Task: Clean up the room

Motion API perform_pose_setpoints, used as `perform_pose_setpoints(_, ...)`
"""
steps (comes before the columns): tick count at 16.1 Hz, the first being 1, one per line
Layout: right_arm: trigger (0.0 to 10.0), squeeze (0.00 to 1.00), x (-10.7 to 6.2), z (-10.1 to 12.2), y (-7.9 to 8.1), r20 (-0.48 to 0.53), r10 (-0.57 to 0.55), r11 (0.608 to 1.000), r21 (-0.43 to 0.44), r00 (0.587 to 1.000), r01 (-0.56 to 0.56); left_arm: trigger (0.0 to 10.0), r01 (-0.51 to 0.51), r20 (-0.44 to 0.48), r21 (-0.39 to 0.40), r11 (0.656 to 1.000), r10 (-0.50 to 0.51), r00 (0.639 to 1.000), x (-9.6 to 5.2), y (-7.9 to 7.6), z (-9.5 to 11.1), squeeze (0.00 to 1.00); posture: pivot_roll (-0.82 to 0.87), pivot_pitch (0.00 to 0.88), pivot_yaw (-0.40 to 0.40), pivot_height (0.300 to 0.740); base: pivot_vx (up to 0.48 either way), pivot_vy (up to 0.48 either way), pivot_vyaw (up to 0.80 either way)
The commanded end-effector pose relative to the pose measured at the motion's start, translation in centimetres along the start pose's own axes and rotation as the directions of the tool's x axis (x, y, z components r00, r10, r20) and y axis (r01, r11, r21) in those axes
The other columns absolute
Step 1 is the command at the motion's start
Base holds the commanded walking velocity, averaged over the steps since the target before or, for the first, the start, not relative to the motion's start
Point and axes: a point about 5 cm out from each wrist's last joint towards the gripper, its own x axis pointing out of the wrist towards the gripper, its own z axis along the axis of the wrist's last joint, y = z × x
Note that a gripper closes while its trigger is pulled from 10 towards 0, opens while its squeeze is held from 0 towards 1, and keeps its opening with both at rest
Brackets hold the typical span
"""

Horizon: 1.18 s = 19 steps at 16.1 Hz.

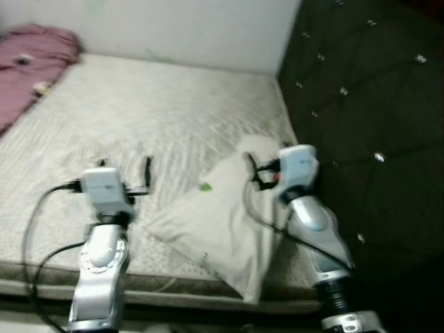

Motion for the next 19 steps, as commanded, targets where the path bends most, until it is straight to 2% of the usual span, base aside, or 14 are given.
perform_pose_setpoints(1,10.0,0.0,-0.4,-0.1,-1.4,-0.014,-0.039,0.999,-0.008,0.999,0.039,10.0,0.021,0.0,-0.014,1.0,-0.021,1.0,0.2,-0.8,0.2,0.0,-0.02,0.0,-0.051,0.74,0.0,0.0,-0.8)
perform_pose_setpoints(3,10.0,0.0,-0.4,-0.1,-1.5,-0.009,-0.045,0.999,-0.006,0.999,0.045,10.0,0.016,-0.003,0.013,1.0,-0.016,1.0,0.0,-0.8,0.1,0.0,-0.02,0.0,-0.047,0.74,0.0,0.0,-0.8)
perform_pose_setpoints(6,10.0,0.0,-0.5,-0.2,-1.4,-0.01,-0.045,0.999,-0.012,0.999,0.045,10.0,0.033,-0.009,0.017,0.999,-0.033,0.999,0.0,-1.0,0.0,0.0,-0.03,0.0,-0.044,0.74,0.0,0.0,0.0)
perform_pose_setpoints(11,10.0,0.0,-0.2,-0.2,-1.3,-0.012,-0.042,0.999,-0.014,0.999,0.041,10.0,0.032,0.001,0.019,0.999,-0.032,0.999,0.4,-0.9,0.2,0.0,-0.02,0.0,-0.051,0.74,0.0,-0.293,0.0)
perform_pose_setpoints(17,10.0,0.0,1.1,0.4,-1.5,0.015,-0.051,0.998,-0.022,0.999,0.052,10.0,-0.045,0.025,0.004,0.999,0.045,0.999,1.1,0.1,0.7,0.0,-0.01,0.0,-0.05,0.74,0.0,0.0,0.0)
perform_pose_setpoints(19,10.0,0.0,1.5,0.9,-1.8,0.029,-0.076,0.997,0.004,0.997,0.076,10.0,-0.062,0.027,0.006,0.998,0.062,0.998,1.3,0.2,0.6,0.0,-0.01,0.0,-0.047,0.74,0.0,0.0,0.0)
